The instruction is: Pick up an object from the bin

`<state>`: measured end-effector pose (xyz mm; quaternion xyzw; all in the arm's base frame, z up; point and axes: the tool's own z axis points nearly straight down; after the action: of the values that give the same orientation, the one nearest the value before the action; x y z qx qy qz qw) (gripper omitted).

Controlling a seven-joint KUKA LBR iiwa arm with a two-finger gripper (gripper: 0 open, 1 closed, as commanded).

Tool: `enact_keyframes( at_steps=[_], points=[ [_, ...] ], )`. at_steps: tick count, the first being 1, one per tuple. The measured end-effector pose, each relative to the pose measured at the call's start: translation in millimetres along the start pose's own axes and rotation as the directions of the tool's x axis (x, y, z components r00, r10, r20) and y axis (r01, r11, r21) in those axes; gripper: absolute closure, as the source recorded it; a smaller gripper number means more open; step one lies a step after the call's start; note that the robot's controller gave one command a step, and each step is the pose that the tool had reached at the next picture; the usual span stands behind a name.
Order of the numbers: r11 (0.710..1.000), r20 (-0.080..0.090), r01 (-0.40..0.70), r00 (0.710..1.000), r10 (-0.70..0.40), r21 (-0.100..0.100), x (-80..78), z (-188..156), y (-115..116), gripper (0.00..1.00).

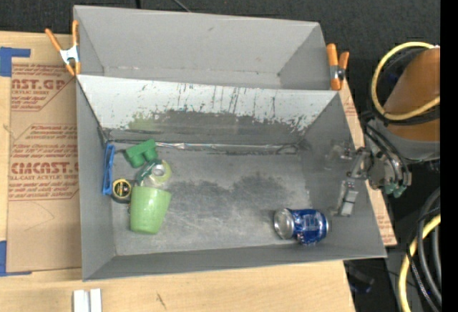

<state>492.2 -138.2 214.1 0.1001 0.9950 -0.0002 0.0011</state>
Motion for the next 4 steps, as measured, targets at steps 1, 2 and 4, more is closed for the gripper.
enact_keyframes(
  at_steps=[1,2,4],
  points=[
    [0.948,-0.006,0.317,0.948,-0.317,-0.003,4.8,109,16,0.0],
    [0.949,-0.002,0.316,0.949,-0.316,-0.001,3.5,107,16,1.0],
    [0.89,0.012,0.456,0.89,-0.456,0.003,11.1,142,24,0.0]
  ],
)
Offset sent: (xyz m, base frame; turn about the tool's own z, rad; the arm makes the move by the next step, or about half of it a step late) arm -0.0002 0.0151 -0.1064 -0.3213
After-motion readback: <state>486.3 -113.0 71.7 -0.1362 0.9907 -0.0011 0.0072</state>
